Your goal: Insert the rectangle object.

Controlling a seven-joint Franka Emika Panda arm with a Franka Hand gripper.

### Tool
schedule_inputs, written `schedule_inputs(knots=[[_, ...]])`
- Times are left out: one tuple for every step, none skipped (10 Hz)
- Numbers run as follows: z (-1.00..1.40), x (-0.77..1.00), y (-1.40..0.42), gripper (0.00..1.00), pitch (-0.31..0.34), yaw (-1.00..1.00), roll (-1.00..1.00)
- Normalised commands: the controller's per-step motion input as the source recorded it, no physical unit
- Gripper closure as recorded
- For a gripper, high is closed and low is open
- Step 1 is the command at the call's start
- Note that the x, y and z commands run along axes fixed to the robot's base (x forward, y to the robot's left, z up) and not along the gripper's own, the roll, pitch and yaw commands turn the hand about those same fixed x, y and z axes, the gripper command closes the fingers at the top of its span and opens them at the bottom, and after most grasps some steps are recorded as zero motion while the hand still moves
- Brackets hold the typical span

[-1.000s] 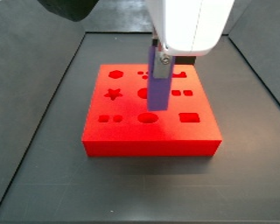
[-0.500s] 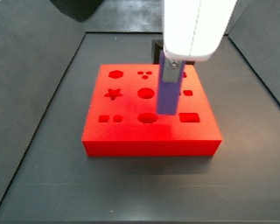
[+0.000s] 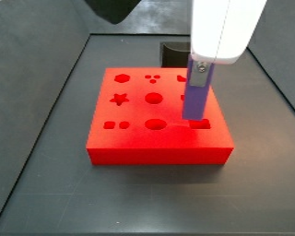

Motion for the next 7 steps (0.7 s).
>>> schedule_inputs(knots=[[-0.10, 0.76, 0.00, 1.00, 0.156, -0.10, 0.39], [-0.35, 0.90, 0.00, 1.00, 0.206, 0.13, 0.35], [-0.24, 0.85, -0.17, 1.00, 0.073, 0.10, 0.45], [-0.06, 0.63, -0.18, 1.00, 0.077, 0.07, 0.41], [0.00, 0.53, -0.18, 1.00, 0.090, 0.14, 0.21], [0.02, 0.65, -0.12, 1.00, 0.119, 0.37, 0.08], [0.00, 0.60, -0.09, 1.00, 0.099, 0.35, 0.12]])
